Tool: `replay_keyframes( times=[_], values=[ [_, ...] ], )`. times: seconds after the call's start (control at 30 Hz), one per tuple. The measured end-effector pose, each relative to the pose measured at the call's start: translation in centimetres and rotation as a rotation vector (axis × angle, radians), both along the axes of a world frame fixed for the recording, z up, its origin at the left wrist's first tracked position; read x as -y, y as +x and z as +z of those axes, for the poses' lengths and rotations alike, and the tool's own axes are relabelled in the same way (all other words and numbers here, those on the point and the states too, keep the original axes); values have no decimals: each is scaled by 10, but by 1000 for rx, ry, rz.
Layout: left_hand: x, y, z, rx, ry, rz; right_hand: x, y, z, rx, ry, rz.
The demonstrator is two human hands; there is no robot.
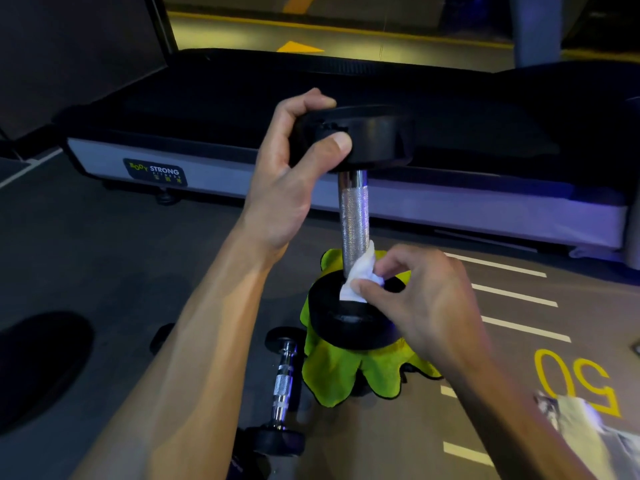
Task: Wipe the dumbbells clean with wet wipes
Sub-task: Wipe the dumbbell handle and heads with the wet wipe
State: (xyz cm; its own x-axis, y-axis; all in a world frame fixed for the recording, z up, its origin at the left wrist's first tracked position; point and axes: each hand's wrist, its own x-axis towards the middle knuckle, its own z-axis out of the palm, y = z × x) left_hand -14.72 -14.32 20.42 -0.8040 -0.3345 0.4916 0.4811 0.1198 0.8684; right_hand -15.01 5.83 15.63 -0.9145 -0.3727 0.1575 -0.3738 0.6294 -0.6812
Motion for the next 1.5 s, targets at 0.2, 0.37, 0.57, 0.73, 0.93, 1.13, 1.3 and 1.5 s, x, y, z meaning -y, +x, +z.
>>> replay_keyframes(
  times=[0.2,0.37,0.57,0.73,0.93,1.13,1.3,1.5],
  values=[
    [-2,0,3,5,53,-32,-5,-21,-9,313,-328,159],
    [-3,-2,2,-7,93,-63,2,-20,-23,476,-456,379],
    [-8,8,3,11,-110,-71,-2,-18,-25,410,-390,409],
    [-14,26,13,142,-514,203,1,-21,-18,266,-256,404],
    [-24,27,12,82,-453,298,6,-27,-15,268,-230,457],
    [-36,34,10,-21,-393,295,3,-18,-25,217,-273,403],
    [-40,30,16,-87,-272,178,-9,-15,-19,79,-275,358],
    [-29,15,2,-21,-212,-21,-12,-14,-21,48,-221,210]
  ],
)
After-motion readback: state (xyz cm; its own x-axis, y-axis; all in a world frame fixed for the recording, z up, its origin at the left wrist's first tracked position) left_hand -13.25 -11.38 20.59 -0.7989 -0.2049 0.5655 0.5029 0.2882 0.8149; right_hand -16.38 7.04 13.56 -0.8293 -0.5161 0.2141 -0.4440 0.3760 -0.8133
